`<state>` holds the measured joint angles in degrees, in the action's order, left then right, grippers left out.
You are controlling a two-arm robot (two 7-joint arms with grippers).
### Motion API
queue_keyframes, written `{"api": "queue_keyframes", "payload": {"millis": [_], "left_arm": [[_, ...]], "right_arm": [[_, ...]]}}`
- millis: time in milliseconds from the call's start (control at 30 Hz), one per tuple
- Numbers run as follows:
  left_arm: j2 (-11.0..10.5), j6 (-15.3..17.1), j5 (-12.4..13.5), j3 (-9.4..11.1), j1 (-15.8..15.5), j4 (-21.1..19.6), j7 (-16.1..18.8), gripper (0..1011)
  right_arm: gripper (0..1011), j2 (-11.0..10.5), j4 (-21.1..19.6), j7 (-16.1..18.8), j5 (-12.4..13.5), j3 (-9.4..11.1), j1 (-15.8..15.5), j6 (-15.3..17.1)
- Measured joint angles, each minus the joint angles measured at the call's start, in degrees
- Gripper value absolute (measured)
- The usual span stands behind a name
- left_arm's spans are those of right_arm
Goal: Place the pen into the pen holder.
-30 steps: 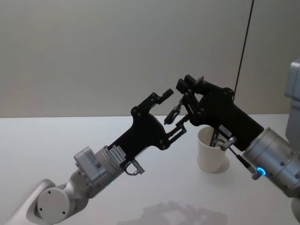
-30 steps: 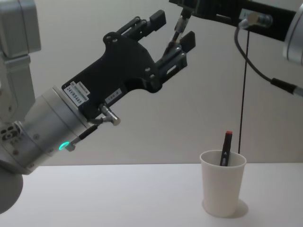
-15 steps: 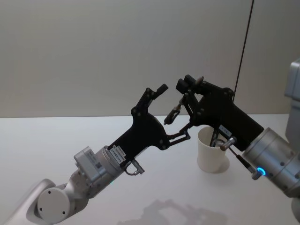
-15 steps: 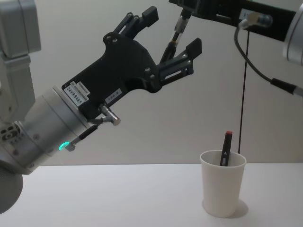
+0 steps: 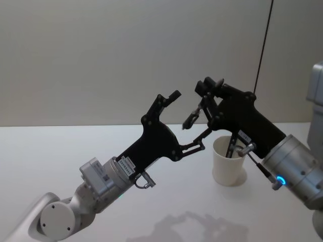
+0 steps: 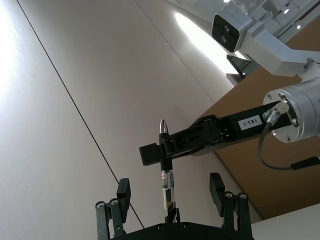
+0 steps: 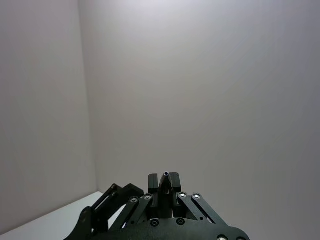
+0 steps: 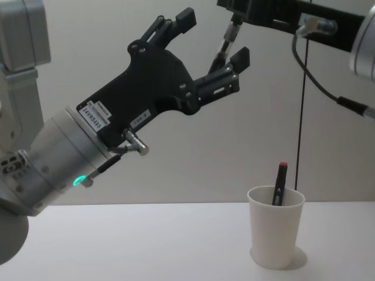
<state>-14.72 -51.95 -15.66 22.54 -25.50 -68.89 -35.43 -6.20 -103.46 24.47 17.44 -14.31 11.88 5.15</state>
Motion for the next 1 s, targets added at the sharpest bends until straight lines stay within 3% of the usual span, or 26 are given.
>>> {"api": "queue_keyframes", "payload": {"millis": [333,1000], "left_arm": [[0.0,0.0,0.0,0.0,0.0,0.0,0.0,1004],[0.0,0.0,-0.01,0.0,0.0,0.0,0.0,1004]], "right_arm": [[126,0.58,1.34,-4.72,-2.13,0.1,0.82,-1.21],[125,2.21,8.47,-17.29,-9.87,0.7,3.62,-3.92]]}}
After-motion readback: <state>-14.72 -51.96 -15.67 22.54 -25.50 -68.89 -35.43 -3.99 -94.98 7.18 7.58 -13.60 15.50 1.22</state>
